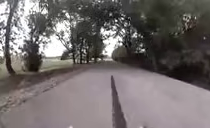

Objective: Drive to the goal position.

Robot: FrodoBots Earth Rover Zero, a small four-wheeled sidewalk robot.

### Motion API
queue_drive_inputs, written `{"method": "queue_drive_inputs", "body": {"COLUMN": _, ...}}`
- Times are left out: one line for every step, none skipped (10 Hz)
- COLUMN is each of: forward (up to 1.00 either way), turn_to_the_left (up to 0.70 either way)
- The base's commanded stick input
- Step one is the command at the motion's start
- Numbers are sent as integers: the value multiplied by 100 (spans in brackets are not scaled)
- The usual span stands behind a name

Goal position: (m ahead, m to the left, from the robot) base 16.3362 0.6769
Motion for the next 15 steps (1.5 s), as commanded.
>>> {"method": "queue_drive_inputs", "body": {"forward": 70, "turn_to_the_left": 0}}
{"method": "queue_drive_inputs", "body": {"forward": 70, "turn_to_the_left": 0}}
{"method": "queue_drive_inputs", "body": {"forward": 70, "turn_to_the_left": 0}}
{"method": "queue_drive_inputs", "body": {"forward": 70, "turn_to_the_left": 0}}
{"method": "queue_drive_inputs", "body": {"forward": 70, "turn_to_the_left": 0}}
{"method": "queue_drive_inputs", "body": {"forward": 70, "turn_to_the_left": 0}}
{"method": "queue_drive_inputs", "body": {"forward": 70, "turn_to_the_left": 0}}
{"method": "queue_drive_inputs", "body": {"forward": 70, "turn_to_the_left": 0}}
{"method": "queue_drive_inputs", "body": {"forward": 70, "turn_to_the_left": 0}}
{"method": "queue_drive_inputs", "body": {"forward": 70, "turn_to_the_left": 0}}
{"method": "queue_drive_inputs", "body": {"forward": 70, "turn_to_the_left": 0}}
{"method": "queue_drive_inputs", "body": {"forward": 70, "turn_to_the_left": 0}}
{"method": "queue_drive_inputs", "body": {"forward": 70, "turn_to_the_left": 0}}
{"method": "queue_drive_inputs", "body": {"forward": 70, "turn_to_the_left": 0}}
{"method": "queue_drive_inputs", "body": {"forward": 70, "turn_to_the_left": 0}}
